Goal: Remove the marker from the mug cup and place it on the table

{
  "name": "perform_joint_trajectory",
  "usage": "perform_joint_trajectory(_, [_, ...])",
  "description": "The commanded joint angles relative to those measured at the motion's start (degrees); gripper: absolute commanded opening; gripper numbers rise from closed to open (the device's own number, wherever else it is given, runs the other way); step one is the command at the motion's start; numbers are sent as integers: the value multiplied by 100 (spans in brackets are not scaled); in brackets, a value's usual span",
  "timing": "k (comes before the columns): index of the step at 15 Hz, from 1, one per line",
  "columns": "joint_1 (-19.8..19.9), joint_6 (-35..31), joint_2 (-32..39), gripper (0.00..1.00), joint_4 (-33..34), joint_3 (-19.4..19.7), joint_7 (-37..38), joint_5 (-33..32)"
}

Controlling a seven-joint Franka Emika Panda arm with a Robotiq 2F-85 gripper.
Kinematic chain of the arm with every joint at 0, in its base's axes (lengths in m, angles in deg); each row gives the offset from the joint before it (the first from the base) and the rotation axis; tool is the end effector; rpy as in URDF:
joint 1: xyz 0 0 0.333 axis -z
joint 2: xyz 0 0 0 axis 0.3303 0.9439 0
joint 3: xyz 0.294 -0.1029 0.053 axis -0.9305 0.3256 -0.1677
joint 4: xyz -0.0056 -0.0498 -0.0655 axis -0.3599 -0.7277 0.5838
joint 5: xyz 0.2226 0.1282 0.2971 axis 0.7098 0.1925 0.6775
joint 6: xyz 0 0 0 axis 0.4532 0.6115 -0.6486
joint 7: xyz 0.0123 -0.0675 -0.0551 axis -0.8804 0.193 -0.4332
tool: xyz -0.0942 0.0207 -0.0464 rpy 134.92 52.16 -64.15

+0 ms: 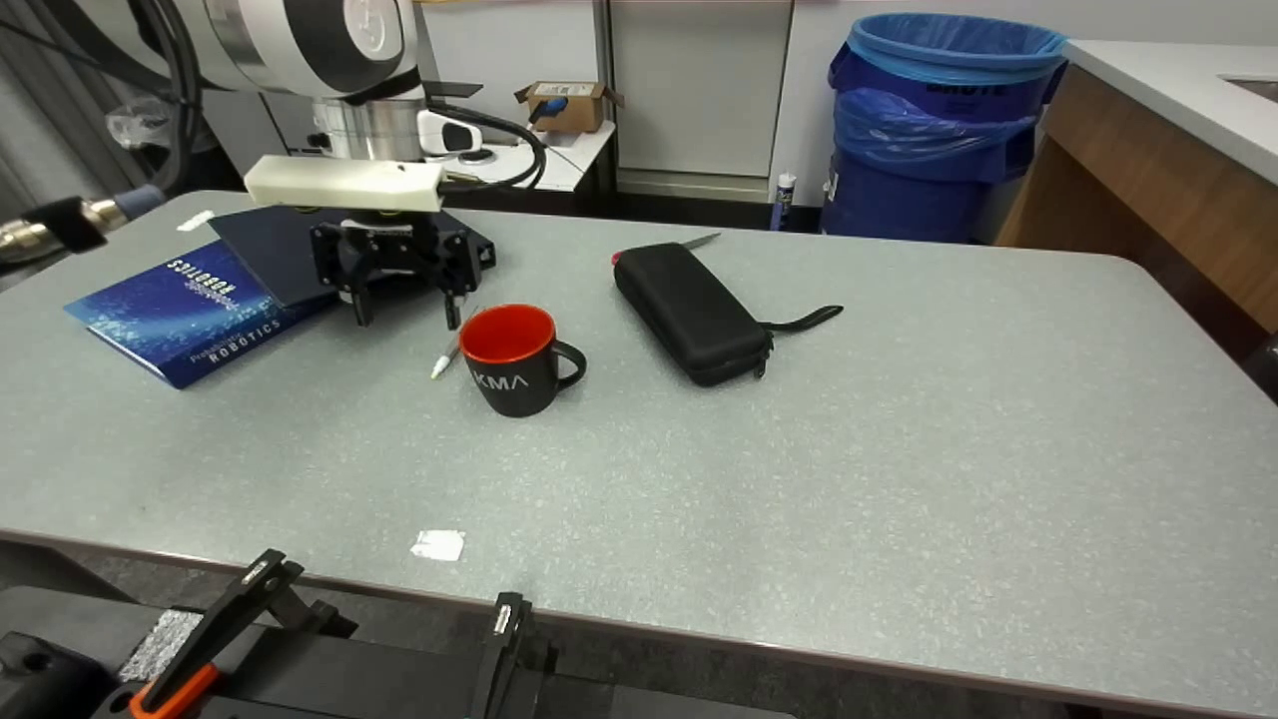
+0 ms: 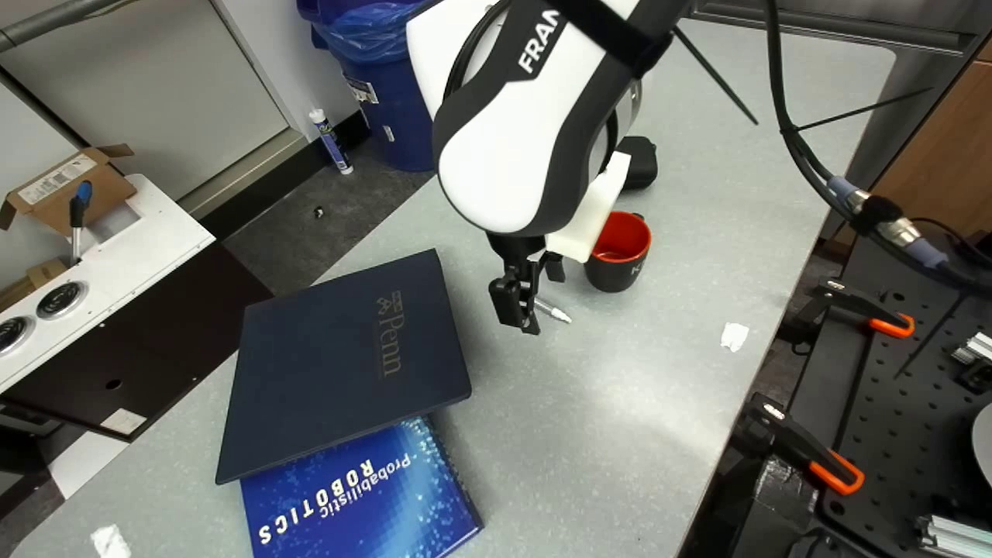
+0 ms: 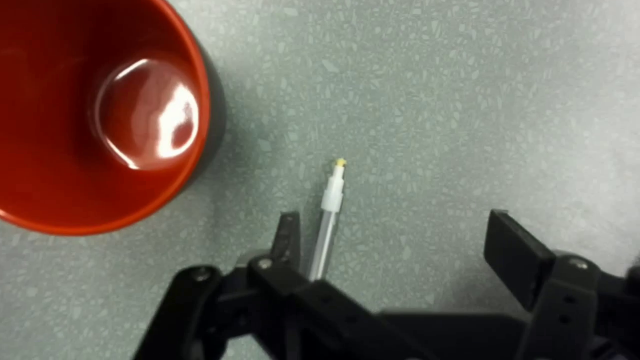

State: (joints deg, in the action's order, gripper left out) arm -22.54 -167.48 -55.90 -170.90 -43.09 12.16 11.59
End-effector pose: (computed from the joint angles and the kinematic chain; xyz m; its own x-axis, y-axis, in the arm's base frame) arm 0.5227 0.0950 0.1713 0.9551 0.2269 -0.1903 0.2142 -0.9731 -0.0854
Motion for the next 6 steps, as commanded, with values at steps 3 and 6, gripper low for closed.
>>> perform_joint_trajectory(3, [43, 16, -22, 100, 15, -8, -163, 129])
perform_joint_trajectory(6, [51, 16, -24, 100, 15, -9, -170, 131])
